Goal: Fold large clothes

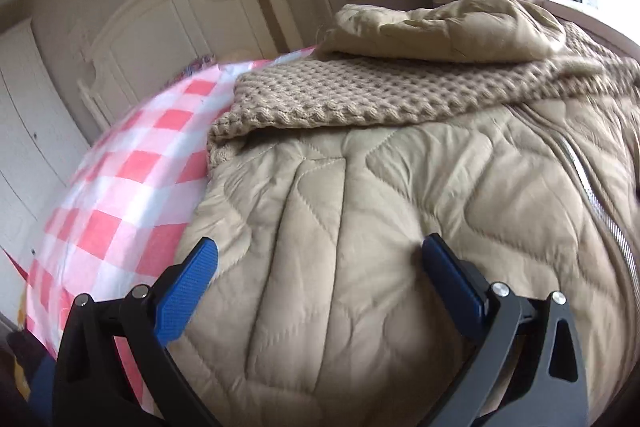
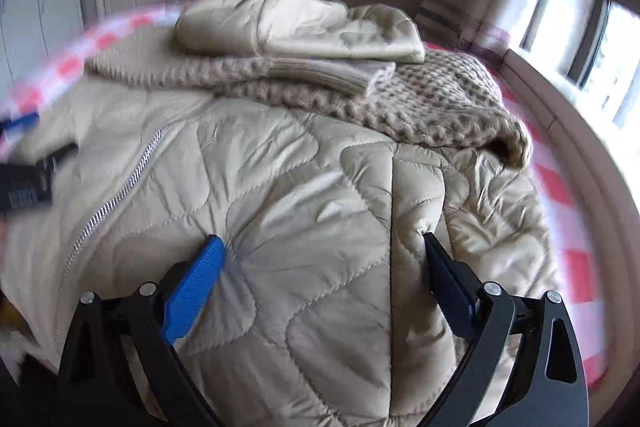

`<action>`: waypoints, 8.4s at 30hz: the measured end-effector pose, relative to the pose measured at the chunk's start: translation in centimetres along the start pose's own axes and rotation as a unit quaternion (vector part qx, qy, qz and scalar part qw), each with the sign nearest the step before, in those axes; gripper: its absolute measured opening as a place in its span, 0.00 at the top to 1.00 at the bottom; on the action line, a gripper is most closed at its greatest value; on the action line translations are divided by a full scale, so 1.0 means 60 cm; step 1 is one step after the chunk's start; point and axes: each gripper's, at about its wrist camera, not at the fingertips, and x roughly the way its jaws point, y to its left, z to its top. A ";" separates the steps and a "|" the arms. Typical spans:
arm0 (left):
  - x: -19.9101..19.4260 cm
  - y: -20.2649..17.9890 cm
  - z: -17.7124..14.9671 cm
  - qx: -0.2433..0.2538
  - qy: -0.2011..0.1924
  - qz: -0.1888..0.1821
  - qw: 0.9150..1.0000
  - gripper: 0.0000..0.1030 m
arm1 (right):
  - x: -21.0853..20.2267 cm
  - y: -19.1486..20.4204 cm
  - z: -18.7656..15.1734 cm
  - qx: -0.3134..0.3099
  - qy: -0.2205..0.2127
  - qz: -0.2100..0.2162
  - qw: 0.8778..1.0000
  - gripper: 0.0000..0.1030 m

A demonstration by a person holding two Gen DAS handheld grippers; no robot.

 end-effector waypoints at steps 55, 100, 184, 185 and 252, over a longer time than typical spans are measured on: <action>-0.084 0.179 -0.103 -0.129 0.010 -0.095 0.987 0.02 | -0.176 -0.101 -0.164 0.013 -0.046 -0.002 0.999 0.05; -0.294 0.318 -0.234 -0.248 -0.107 -0.343 0.900 0.92 | -0.381 -0.166 -0.274 0.103 -0.236 0.295 0.920 0.83; 0.227 0.023 0.238 -0.129 0.121 -0.080 0.981 0.02 | 0.114 0.026 0.229 -0.025 0.057 0.045 0.997 0.04; 0.228 0.024 0.237 -0.131 0.121 -0.080 0.981 0.02 | 0.132 0.006 0.227 0.019 0.073 0.092 0.993 0.04; 0.232 0.230 0.144 -0.337 0.125 -0.185 0.915 0.02 | 0.107 0.111 0.211 -0.018 0.053 0.046 0.997 0.04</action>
